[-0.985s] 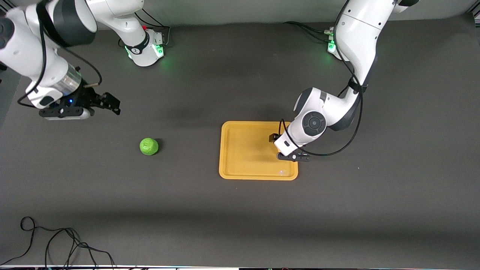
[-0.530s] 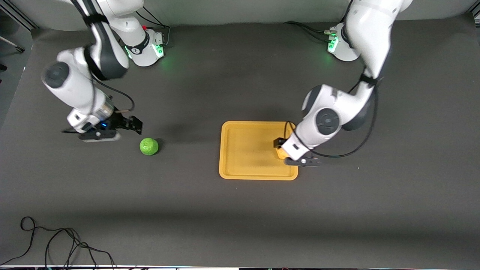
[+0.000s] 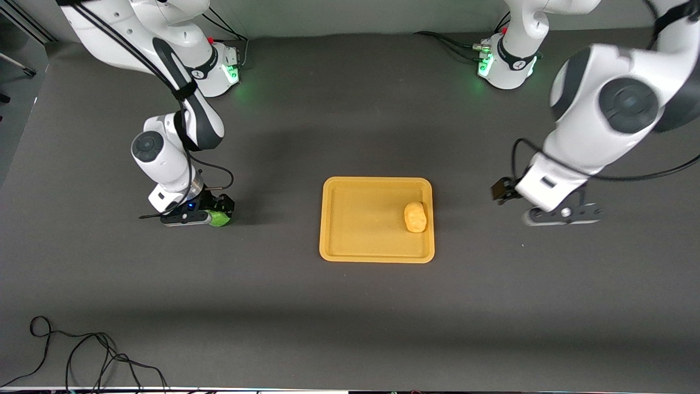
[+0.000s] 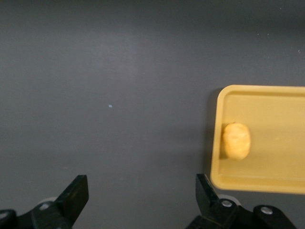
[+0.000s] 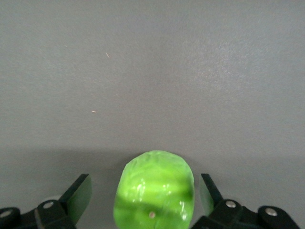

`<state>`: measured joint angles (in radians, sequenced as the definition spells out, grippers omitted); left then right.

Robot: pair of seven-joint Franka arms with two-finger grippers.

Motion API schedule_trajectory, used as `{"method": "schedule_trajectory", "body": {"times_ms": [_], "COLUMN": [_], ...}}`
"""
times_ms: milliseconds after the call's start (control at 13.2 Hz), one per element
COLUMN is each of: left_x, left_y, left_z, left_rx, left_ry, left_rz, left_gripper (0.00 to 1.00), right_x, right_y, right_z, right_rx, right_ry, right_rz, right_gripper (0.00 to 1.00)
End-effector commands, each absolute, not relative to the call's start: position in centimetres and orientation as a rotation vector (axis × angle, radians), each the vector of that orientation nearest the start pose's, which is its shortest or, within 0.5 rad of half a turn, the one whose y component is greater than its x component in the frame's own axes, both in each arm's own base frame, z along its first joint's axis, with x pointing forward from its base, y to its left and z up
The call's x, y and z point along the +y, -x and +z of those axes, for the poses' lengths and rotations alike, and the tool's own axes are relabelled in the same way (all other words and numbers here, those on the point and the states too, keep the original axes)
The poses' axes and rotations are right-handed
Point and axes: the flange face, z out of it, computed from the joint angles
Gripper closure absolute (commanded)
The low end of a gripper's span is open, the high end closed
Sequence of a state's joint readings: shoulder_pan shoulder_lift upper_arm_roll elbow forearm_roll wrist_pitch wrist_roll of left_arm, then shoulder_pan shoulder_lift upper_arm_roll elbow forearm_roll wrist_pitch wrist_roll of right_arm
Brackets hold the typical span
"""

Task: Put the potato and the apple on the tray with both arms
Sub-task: 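Release the potato and withdraw the left gripper while the right gripper grasps the apple, then carry the green apple with the right gripper over the tray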

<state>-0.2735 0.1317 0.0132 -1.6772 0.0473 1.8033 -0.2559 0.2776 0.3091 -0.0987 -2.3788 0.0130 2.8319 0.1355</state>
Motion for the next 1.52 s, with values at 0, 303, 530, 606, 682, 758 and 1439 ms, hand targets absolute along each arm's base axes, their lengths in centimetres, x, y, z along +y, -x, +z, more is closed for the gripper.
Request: {"method": "schedule_trajectory", "body": {"times_ms": [0, 303, 530, 606, 682, 758, 1439], "left_x": [-8.3, -3.0, 0.5, 1.3, 2.2, 2.6, 2.8], "left_y": [-57.0, -56.6, -56.3, -56.3, -56.1, -55.9, -56.6], "left_z": [54.9, 52.8, 53.2, 53.2, 53.8, 54.2, 54.6], "left_rx": [0.187, 0.226, 0.338, 0.317, 0.293, 0.283, 0.262], "left_ry": [3.089, 3.113, 3.112, 3.114, 3.116, 3.117, 3.144], "left_rz": [0.017, 0.084, 0.096, 0.094, 0.075, 0.068, 0.019], "left_gripper": [0.00, 0.00, 0.00, 0.00, 0.00, 0.00, 0.00], "right_x": [8.6, 8.8, 9.8, 10.3, 10.9, 11.6, 46.3], "right_y": [-51.3, -51.8, -54.3, -55.6, -56.8, -57.8, -54.9], "right_z": [19.4, 22.1, 32.3, 36.6, 40.7, 44.1, 49.2], "right_rx": [-0.051, -0.046, -0.039, -0.041, -0.038, -0.013, 0.324], "right_ry": [3.140, 3.132, 3.127, 3.133, 3.139, 3.142, 3.135], "right_rz": [-0.227, -0.234, -0.128, -0.051, 0.033, 0.062, -0.059], "right_gripper": [0.18, 0.52, 0.52, 0.52, 0.52, 0.52, 0.52]}}
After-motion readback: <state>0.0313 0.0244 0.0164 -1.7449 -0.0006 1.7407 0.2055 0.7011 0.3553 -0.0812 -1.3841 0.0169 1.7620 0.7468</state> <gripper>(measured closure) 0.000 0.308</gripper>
